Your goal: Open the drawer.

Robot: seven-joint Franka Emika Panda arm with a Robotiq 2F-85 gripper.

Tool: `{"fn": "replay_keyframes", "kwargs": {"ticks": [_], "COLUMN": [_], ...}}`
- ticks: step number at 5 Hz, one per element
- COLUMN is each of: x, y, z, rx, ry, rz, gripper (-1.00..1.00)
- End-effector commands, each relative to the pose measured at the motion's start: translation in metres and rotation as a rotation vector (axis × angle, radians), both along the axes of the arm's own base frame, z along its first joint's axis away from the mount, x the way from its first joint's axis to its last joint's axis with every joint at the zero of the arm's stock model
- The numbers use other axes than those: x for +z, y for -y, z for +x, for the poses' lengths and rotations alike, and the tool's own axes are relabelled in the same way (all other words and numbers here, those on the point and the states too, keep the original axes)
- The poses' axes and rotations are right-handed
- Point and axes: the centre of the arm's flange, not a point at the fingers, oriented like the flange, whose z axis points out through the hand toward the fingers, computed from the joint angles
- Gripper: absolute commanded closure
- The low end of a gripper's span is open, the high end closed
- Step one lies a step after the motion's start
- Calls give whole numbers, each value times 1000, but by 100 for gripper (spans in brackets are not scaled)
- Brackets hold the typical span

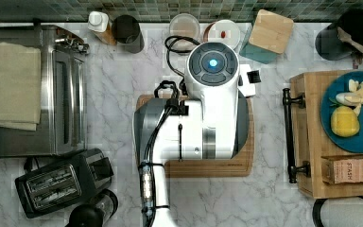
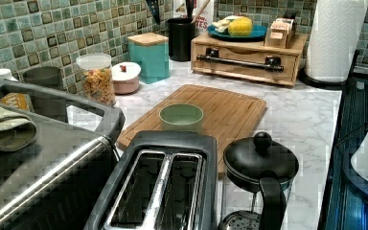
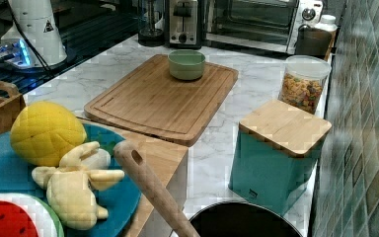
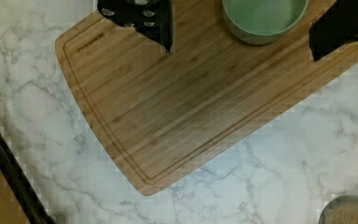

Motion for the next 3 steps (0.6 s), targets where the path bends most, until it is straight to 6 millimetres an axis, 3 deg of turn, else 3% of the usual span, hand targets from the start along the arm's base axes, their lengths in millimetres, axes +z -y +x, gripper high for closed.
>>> {"fn": "replay_keyframes", "kwargs": {"ticks": [1, 3], "x": [-23, -53], "y": [93, 143], "z": [-37, -52], "rx": [526, 648], "ry": [-3, 4], "rz": [-65, -125], "gripper": [-100, -100]}}
